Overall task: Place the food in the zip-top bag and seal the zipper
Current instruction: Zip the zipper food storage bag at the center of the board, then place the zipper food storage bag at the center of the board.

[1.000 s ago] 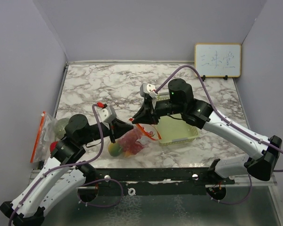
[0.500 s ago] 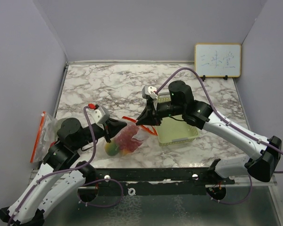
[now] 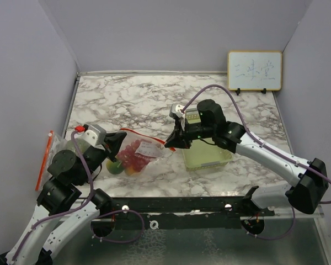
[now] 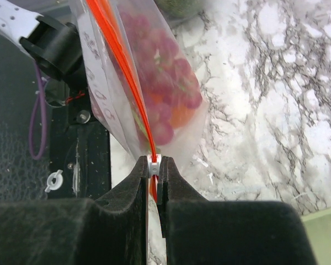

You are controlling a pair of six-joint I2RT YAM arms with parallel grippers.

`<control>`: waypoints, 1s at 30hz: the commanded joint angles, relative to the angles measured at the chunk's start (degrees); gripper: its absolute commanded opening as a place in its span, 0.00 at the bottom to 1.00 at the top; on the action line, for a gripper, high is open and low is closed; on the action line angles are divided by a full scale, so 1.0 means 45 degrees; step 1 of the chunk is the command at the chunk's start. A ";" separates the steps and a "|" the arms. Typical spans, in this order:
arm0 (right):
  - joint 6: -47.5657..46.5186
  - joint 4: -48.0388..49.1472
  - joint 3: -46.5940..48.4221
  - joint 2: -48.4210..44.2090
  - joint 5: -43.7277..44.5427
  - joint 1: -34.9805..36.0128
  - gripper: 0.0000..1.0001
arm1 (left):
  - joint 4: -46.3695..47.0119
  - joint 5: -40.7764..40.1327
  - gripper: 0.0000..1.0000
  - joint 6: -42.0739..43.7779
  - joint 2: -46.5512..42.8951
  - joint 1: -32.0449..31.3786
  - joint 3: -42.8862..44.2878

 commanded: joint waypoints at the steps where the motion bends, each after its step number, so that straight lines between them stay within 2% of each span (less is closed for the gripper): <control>1: 0.0039 -0.0690 -0.0425 0.0099 0.1705 -0.0237 0.02 | 0.1338 -0.2541 0.00 0.0059 -0.0368 0.0056 0.0380; 13: 0.0187 -0.1058 -0.0211 0.0699 0.3920 -0.0257 0.03 | 0.2443 -0.2870 0.00 -0.0459 0.0574 0.0058 -0.0406; 14: 0.0265 -0.0997 -0.0203 0.0670 0.4156 -0.0257 0.13 | 0.2730 -0.2931 0.00 -0.0502 0.0687 0.0058 -0.0540; 16: 0.0562 -0.0711 -0.0197 0.0540 0.4666 -0.0257 0.49 | 0.3260 -0.2986 0.00 -0.0603 0.0927 0.0058 -0.0856; 18: 0.0903 -0.0336 -0.0182 0.0361 0.5002 -0.0258 0.62 | 0.3736 -0.3190 0.00 -0.0722 0.1238 0.0058 -0.1126; 21: 0.1627 0.0232 -0.0159 0.0123 0.5659 -0.0257 0.93 | 0.4378 -0.3703 0.00 -0.0916 0.1806 0.0057 -0.1393; 22: 0.1832 0.0273 -0.0111 0.0095 0.5931 -0.0271 0.99 | 0.4503 -0.3896 0.00 -0.1028 0.1976 0.0058 -0.1425; 26: 0.2617 -0.0087 0.0253 0.0380 0.7282 -0.0295 1.00 | 0.4652 -0.5319 0.00 -0.1791 0.2370 0.0058 -0.1551; 27: 0.2778 -0.0097 0.0265 0.0442 0.7577 -0.0296 1.00 | 0.4582 -0.6029 0.11 -0.2156 0.2379 0.0058 -0.1640; 28: 0.2879 -0.0081 0.0235 0.0474 0.7831 -0.0298 1.00 | 0.4460 -0.6384 0.49 -0.2428 0.2372 0.0058 -0.1710; 29: 0.2989 -0.0037 0.0173 0.0498 0.8036 -0.0296 0.99 | 0.4277 -0.6497 0.91 -0.2585 0.2394 0.0058 -0.1697; 30: 0.3103 0.0034 0.0092 0.0486 0.8196 -0.0296 1.00 | 0.4081 -0.6367 0.98 -0.2582 0.2445 0.0055 -0.1620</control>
